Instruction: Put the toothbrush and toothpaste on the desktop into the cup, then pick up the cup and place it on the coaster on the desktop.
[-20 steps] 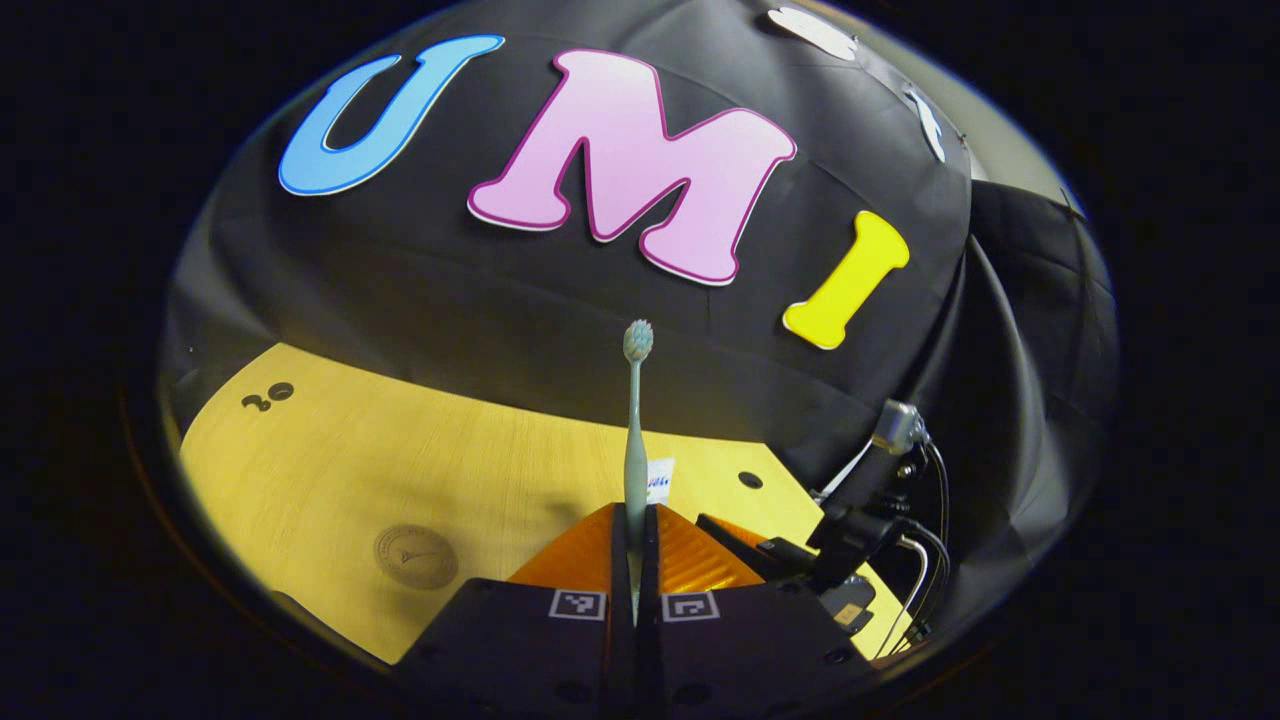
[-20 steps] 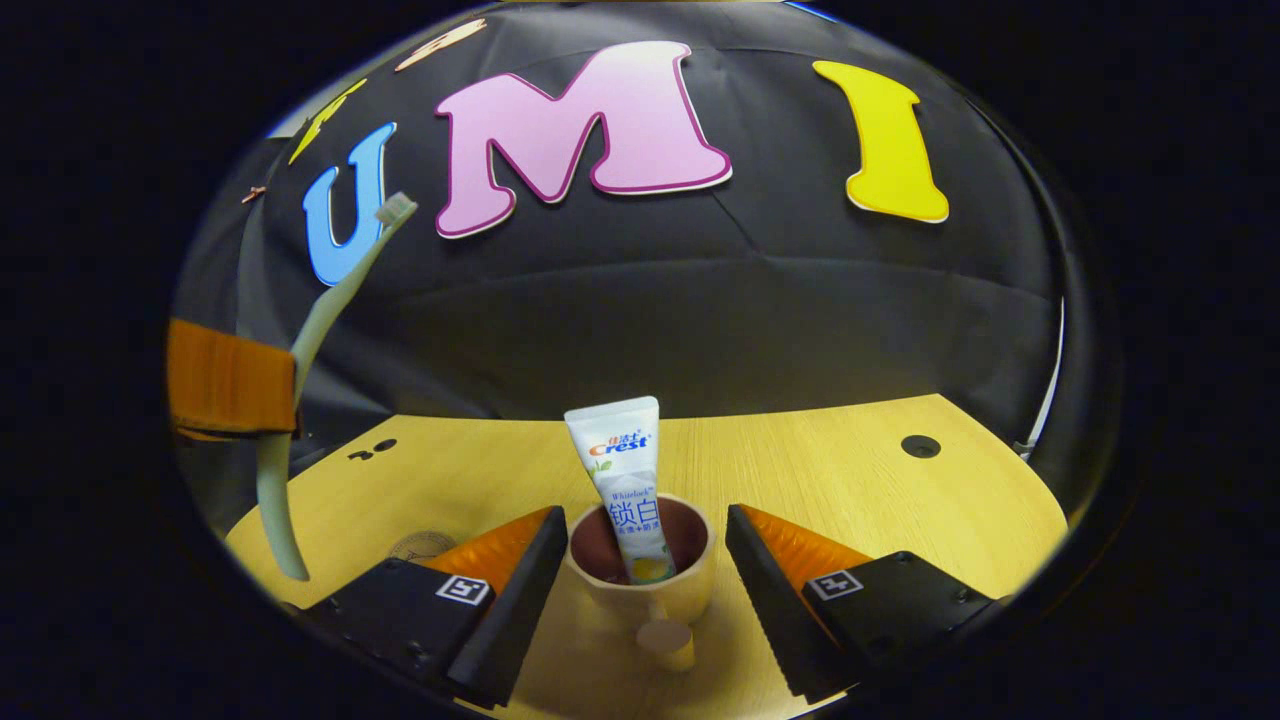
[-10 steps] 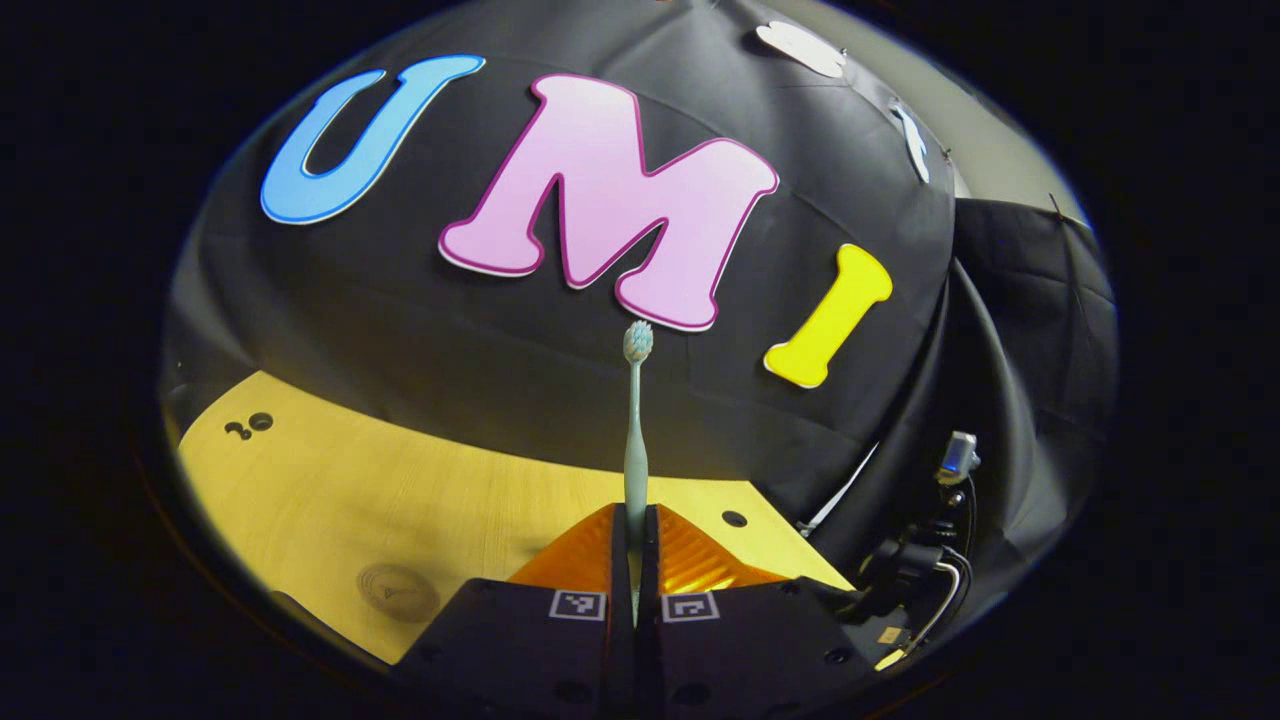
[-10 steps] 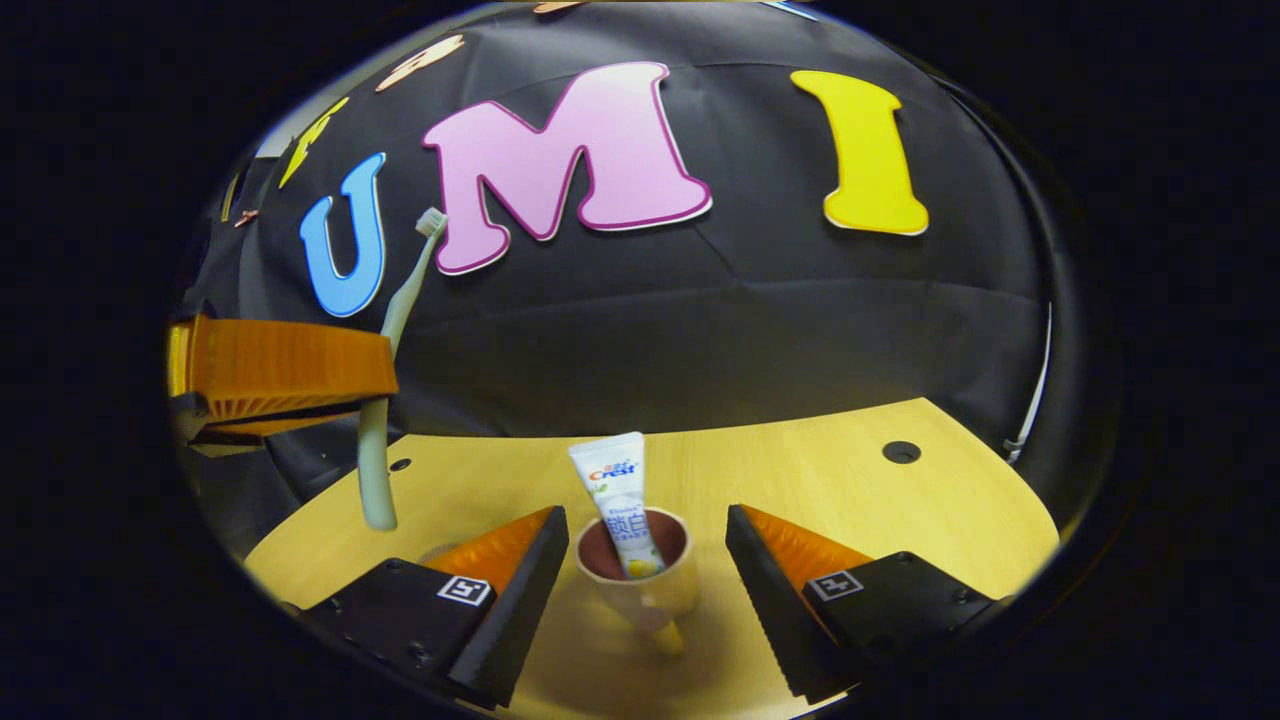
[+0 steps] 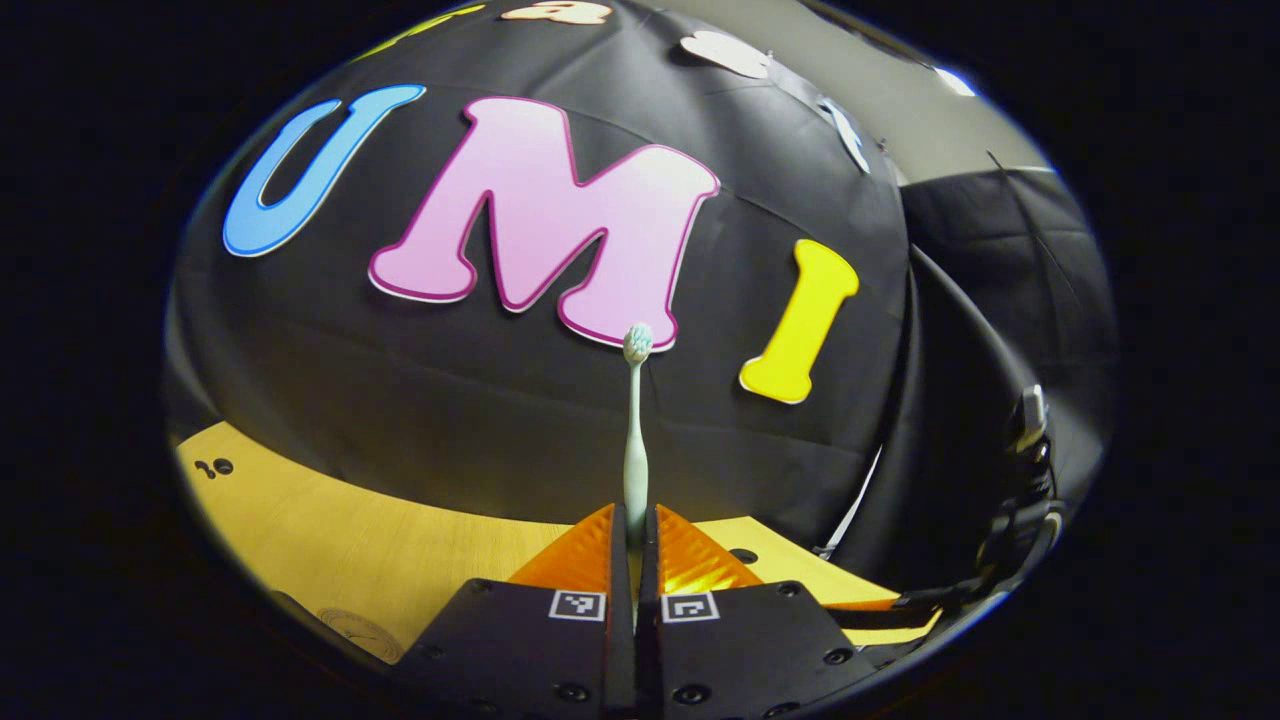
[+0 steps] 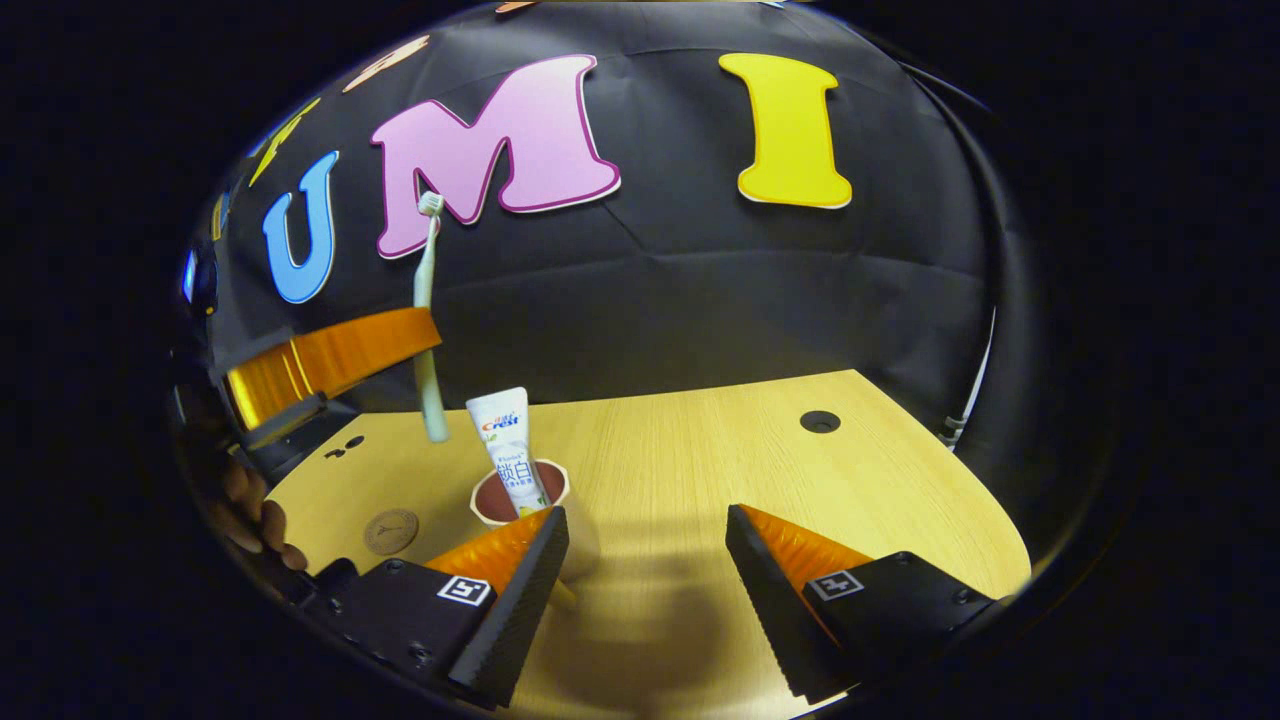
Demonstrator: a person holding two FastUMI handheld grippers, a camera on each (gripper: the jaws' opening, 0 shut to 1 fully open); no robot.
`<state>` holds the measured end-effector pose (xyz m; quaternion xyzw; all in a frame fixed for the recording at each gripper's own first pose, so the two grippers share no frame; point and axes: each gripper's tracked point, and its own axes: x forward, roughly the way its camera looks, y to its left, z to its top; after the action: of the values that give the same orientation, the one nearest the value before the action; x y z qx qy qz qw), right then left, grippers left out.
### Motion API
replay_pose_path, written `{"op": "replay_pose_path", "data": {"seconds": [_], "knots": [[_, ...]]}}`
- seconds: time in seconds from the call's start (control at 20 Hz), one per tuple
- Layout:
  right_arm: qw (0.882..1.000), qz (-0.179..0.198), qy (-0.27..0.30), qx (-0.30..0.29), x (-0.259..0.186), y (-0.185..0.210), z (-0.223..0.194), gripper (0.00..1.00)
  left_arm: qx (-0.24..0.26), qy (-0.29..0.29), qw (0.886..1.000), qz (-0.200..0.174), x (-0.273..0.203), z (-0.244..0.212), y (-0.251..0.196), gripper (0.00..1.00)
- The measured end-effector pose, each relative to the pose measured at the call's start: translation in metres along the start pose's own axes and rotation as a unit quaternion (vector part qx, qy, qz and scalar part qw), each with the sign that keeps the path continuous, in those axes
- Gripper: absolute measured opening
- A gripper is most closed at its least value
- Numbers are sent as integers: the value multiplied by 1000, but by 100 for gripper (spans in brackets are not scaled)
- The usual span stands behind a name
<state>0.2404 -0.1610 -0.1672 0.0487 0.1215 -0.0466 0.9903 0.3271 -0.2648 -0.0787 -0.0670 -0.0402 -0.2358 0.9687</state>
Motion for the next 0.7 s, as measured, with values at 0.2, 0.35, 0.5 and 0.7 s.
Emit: {"op": "replay_pose_path", "data": {"seconds": [0.2, 0.35, 0.5, 0.7], "knots": [[1000, 0, 5, -7, -3, -6, -8, 98, 45, -4, 999, -5, 9, -34, -7, 6], [1000, 0, 10, -4, 0, -7, -14, 98, 61, -12, 998, 1, 8, -46, -5, 7], [1000, -1, 15, 2, 1, -9, -20, 98, 48, -10, 999, 9, 6, -60, 1, 9], [1000, 2, 16, -3, 1, -6, -26, 98, 44, -1, 999, 24, 1, -76, 12, 13]]}}
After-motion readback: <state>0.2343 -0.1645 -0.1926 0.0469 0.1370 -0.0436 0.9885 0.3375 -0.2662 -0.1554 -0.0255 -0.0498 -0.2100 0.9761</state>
